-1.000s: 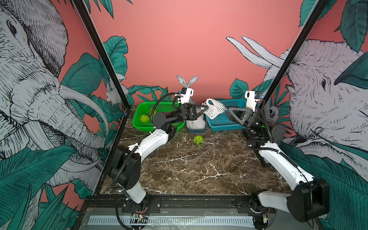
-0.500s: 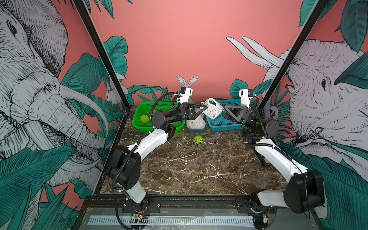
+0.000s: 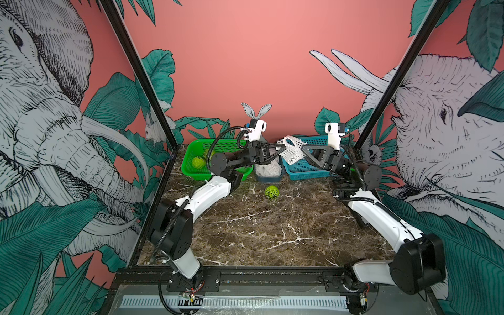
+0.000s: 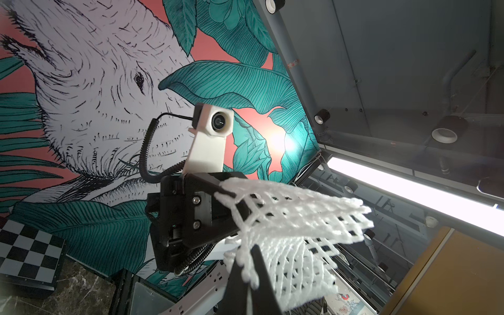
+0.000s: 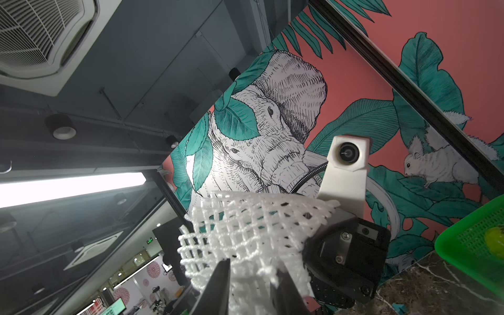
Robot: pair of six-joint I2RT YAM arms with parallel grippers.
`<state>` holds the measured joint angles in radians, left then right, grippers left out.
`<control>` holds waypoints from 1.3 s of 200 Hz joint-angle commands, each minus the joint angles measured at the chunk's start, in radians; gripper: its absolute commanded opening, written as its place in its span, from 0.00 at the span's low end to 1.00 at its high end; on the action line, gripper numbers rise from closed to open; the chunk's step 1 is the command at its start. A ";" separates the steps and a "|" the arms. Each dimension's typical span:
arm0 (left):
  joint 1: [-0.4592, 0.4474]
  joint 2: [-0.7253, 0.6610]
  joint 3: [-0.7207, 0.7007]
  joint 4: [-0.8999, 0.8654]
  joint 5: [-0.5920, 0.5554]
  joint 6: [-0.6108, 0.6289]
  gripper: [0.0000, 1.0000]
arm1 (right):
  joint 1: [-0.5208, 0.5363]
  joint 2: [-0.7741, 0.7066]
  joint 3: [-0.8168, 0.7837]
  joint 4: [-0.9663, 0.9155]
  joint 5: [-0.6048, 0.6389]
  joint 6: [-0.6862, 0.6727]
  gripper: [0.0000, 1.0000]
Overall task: Sleeve custard apples in foam nets
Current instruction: Open the foam net.
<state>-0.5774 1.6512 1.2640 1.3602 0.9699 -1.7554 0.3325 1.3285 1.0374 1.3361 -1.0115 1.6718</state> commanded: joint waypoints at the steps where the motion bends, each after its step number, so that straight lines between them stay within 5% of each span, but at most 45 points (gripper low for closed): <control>1: -0.001 0.001 0.023 0.043 0.012 -0.030 0.00 | 0.001 -0.031 0.010 0.078 0.010 0.034 0.11; 8: 0.001 0.000 0.024 0.045 0.013 -0.029 0.00 | 0.002 -0.032 0.011 0.077 0.012 0.032 0.00; 42: 0.001 -0.013 0.014 0.045 0.004 -0.019 0.25 | -0.012 -0.016 0.013 0.076 0.033 0.038 0.00; 81: 0.008 -0.034 -0.033 0.043 -0.012 0.010 0.40 | -0.012 -0.007 0.016 0.078 0.047 0.040 0.00; 100: 0.011 -0.044 -0.048 0.045 -0.019 0.020 0.39 | -0.013 -0.004 0.019 0.078 0.048 0.042 0.00; 128: 0.016 -0.059 -0.060 0.043 -0.025 0.031 0.23 | -0.013 0.003 0.015 0.077 0.055 0.046 0.00; 156: 0.025 -0.062 -0.076 0.044 -0.036 0.033 0.39 | -0.013 0.003 0.011 0.079 0.068 0.046 0.00; 183: 0.024 -0.070 -0.083 0.043 -0.041 0.041 0.28 | -0.015 0.010 0.009 0.077 0.076 0.049 0.00; 206: 0.025 -0.075 -0.086 0.044 -0.045 0.050 0.00 | -0.014 0.018 0.008 0.078 0.080 0.050 0.00; 260: 0.057 -0.073 -0.122 0.045 -0.089 0.057 0.00 | -0.027 0.067 -0.005 0.077 0.086 0.062 0.00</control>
<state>-0.5457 1.6169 1.1812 1.3609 0.9089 -1.6924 0.3191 1.3701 1.0374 1.3415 -0.9649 1.6733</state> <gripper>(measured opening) 0.042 0.054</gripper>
